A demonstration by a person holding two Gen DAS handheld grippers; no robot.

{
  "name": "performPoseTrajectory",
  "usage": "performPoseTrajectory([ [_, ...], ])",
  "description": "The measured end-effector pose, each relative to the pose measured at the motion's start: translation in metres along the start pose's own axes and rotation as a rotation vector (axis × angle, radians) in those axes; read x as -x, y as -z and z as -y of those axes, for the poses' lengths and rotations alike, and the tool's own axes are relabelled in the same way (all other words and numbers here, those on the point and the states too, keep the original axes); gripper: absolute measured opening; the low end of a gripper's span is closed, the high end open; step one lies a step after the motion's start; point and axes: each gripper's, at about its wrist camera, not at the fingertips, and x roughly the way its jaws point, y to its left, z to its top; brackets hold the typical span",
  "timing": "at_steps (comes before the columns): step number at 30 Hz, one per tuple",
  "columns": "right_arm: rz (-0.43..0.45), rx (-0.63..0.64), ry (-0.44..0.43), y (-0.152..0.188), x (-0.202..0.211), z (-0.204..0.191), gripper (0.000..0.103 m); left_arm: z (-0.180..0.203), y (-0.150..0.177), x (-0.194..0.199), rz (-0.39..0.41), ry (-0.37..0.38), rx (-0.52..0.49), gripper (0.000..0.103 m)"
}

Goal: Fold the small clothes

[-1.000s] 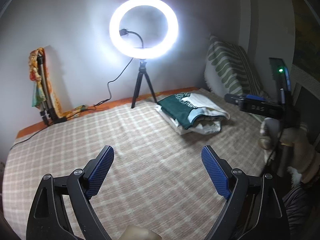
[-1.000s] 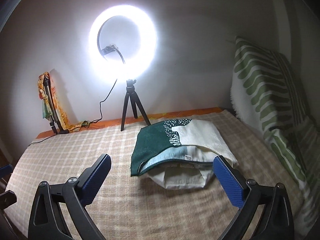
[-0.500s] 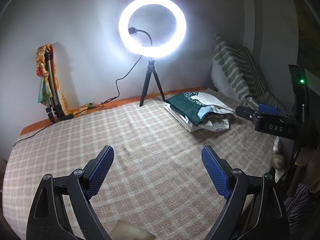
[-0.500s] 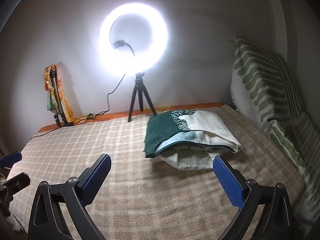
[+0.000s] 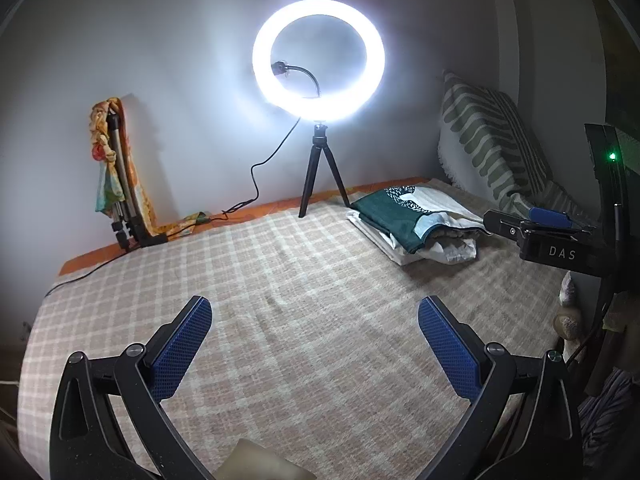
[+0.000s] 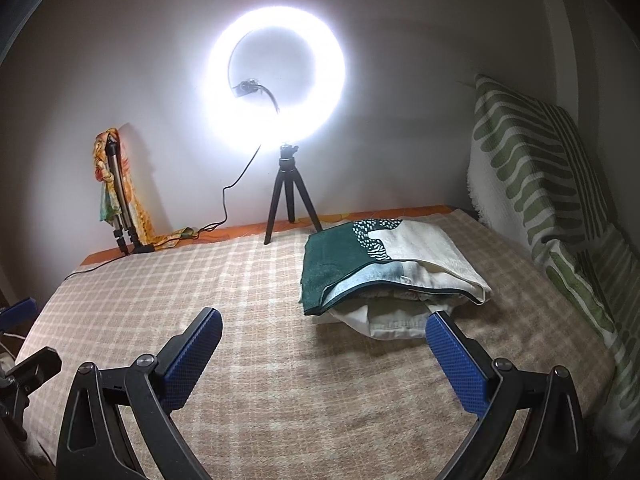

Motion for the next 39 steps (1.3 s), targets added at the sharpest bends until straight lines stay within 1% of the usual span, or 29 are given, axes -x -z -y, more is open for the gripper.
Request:
performPoseTrajectory([
  [16, -0.012, -0.001, 0.014, 0.0045, -0.0014, -0.0002, 0.103, -0.002, 0.0034, 0.0039, -0.01, -0.005, 0.02, 0.103],
  [39, -0.016, -0.001, 0.016, 0.0042, -0.0027, -0.0015, 0.103, -0.0011, 0.0025, 0.0074, -0.006, -0.006, 0.016, 0.103],
])
